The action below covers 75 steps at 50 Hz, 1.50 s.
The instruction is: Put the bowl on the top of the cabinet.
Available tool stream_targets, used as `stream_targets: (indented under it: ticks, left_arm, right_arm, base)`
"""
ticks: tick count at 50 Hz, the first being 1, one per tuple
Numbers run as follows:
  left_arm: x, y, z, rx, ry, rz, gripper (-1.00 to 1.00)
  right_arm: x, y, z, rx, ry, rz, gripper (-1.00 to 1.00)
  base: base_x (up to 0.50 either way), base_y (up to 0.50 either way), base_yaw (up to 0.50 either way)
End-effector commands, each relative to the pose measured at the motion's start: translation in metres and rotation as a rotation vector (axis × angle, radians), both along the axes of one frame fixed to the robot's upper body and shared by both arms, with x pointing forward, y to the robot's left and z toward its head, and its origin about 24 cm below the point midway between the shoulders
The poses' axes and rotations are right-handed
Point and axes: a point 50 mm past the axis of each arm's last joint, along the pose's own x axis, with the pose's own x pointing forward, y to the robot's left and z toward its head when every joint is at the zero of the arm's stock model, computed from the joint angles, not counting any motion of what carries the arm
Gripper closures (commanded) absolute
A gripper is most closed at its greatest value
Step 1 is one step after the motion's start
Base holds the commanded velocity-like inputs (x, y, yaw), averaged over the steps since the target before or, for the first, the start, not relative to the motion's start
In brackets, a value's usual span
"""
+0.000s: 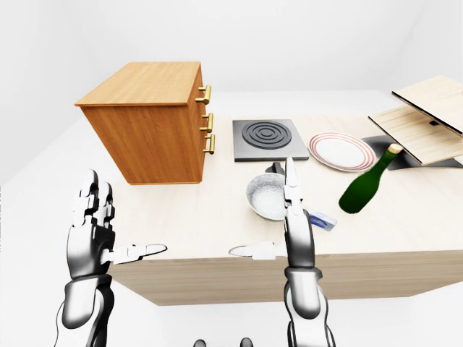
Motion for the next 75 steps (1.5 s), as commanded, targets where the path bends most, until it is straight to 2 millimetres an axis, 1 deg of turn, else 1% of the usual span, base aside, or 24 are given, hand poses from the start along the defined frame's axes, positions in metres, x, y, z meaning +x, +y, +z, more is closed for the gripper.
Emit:
stream_targets:
  ticks: [1,32,42,75]
  left_arm:
    - [-0.0001,0.0,-0.0003,0.0,0.001,-0.001,-1.0]
    - [0.0004,-0.0005,-0.0005,0.002,0.001,0.007,-1.0]
    - [-0.0001,-0.0007,0.0004,0.002,-0.002,0.003,-1.0]
    - [0.0017,-0.0016,-0.0018,0.003,0.008,-0.006,-1.0]
  right_arm:
    - [0.0003,-0.0002,-0.001,-0.001,0.004,-0.001,-1.0]
    - [0.0015,-0.0011,-0.0009,0.006,0.004,-0.001,-1.0]
    - [0.0014,-0.0007,-0.0013,0.006,0.005,0.001,-1.0]
    - [0.0018,-0.0008,-0.0021,0.006,0.01,0.004,-1.0]
  base:
    - [0.0,0.22,0.0]
    - [0.0,0.22,0.0]
    - [0.03,0.09,0.0]
    - [0.21,0.0,0.0]
